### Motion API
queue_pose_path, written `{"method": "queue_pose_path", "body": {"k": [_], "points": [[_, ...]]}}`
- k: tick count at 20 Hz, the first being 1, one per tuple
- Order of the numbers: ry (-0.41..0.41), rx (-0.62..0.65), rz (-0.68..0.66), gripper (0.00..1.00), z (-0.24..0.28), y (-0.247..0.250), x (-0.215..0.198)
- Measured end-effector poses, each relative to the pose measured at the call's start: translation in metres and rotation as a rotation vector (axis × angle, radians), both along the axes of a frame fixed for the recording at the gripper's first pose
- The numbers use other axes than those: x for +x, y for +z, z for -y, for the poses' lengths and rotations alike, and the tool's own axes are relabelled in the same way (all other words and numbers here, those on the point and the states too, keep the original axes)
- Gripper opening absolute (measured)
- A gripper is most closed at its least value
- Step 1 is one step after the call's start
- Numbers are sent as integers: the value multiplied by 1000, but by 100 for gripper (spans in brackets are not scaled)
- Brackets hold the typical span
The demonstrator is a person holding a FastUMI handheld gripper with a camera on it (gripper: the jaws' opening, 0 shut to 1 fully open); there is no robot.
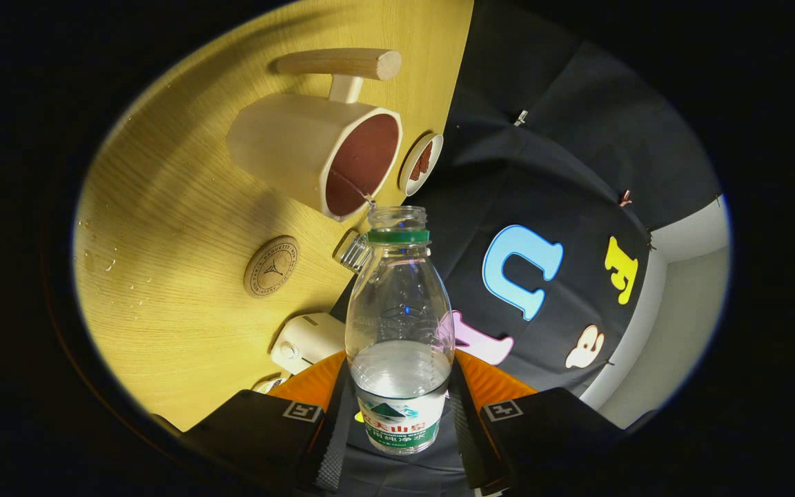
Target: Take the bottle from table, then pour the juice into the cup, finally place the bottle on the coaster
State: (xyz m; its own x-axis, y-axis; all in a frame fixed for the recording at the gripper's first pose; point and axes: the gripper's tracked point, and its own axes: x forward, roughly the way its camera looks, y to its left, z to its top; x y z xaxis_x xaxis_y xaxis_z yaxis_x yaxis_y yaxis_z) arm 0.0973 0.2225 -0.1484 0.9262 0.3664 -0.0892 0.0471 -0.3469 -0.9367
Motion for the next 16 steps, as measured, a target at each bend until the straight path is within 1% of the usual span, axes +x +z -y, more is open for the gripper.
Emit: {"method": "queue_pose_path", "body": {"k": [6,16], "points": [[31,-36,36,69,-4,7,-2],[29,-25,30,69,-8,9,2]]}}
